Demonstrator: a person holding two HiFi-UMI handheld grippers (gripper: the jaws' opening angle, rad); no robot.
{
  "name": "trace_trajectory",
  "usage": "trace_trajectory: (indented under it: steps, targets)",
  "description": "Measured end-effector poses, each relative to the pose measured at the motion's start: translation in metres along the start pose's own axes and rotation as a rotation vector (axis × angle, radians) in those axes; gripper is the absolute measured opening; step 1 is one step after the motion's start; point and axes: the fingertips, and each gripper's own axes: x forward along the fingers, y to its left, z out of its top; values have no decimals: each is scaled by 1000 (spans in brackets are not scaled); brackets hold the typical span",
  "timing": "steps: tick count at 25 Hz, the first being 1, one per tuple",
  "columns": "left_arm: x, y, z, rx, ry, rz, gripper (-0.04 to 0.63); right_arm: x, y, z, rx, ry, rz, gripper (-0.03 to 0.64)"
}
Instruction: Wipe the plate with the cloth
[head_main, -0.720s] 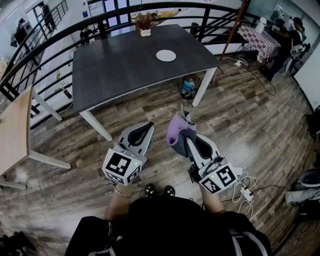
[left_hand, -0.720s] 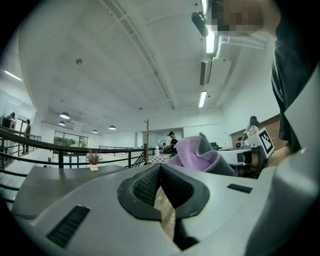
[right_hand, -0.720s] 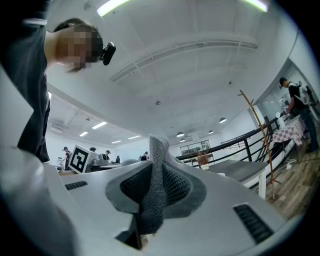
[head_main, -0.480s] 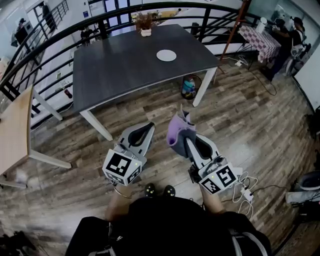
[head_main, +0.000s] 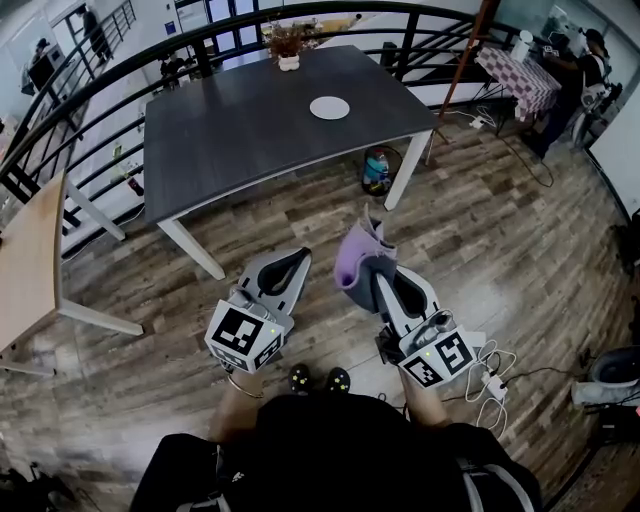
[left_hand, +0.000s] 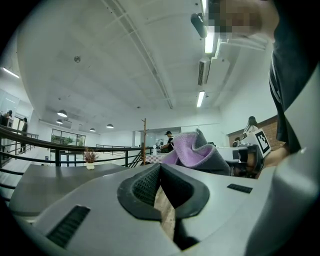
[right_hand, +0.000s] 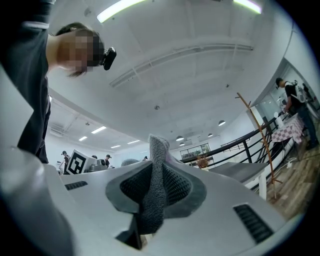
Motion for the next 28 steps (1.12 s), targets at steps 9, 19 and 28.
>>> trace_trajectory:
  steps: [9,19,28]
  targets:
    - [12,-13,-4,-21,8,-8,3,-13,-11,11,-12,-27,-2,58]
    - [39,-43,-1,17,18,-20,3,-39,-39,23,-21,-26,3,60]
    - [43,-49,5,34,-1,5,3,-33,-44,17,-40,-4,43,60]
